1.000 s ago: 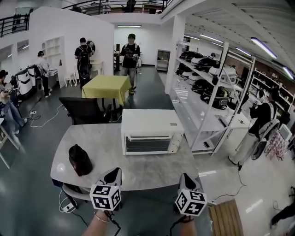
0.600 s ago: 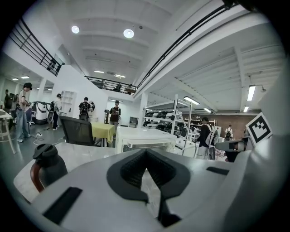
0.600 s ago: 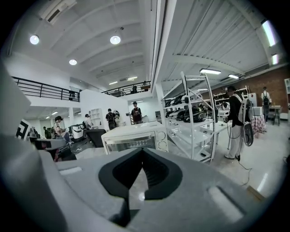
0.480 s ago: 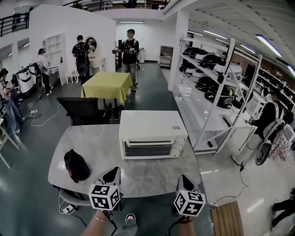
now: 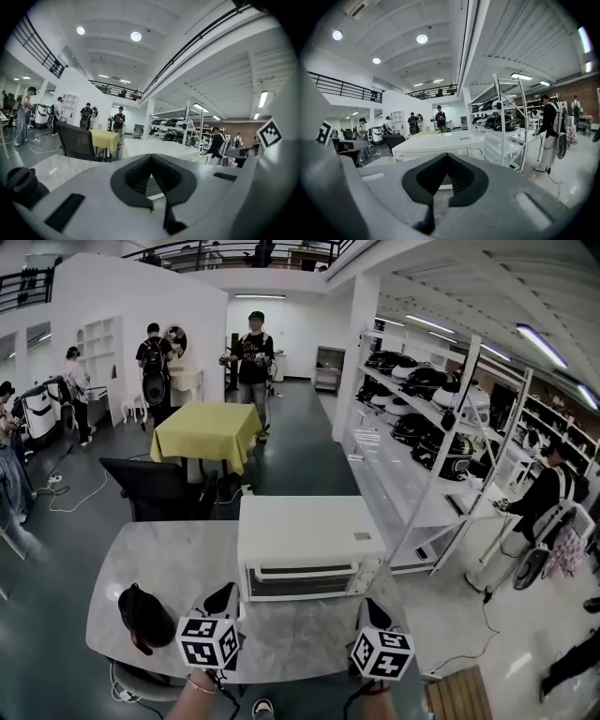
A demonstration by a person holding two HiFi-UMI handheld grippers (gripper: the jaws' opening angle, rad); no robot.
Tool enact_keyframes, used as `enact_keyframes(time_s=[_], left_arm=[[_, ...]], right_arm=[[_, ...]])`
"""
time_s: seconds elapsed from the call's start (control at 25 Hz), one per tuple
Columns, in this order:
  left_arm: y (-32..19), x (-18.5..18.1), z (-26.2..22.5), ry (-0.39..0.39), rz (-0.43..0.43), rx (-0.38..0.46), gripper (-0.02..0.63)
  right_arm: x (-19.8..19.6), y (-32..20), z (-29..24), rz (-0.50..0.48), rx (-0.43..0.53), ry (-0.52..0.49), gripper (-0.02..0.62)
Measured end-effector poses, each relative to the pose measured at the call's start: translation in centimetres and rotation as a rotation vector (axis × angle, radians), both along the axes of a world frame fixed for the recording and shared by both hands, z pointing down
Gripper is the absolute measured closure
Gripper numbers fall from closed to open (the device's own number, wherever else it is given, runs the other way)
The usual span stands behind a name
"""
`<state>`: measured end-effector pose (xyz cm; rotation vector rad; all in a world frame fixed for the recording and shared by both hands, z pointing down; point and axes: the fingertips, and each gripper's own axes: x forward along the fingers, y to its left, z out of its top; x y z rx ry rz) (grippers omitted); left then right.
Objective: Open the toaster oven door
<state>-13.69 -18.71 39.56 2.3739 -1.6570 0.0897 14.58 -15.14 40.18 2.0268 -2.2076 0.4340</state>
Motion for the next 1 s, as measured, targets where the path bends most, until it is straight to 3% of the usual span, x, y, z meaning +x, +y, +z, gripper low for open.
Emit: enact_keyframes(time_s=[0.44, 1.0], left_arm=[[-8.9, -3.7, -0.6, 0.016, -0.002, 0.014, 0.601], [-10.0, -3.0, 1.2, 0.041, -0.079, -0.049, 0.601]], right_arm=[[-2.8, -8.5, -1.3, 0.024, 0.019, 0.02, 0.591], [-0.7, -11.2, -0.3, -0.028, -0.037, 0.028, 0.591]])
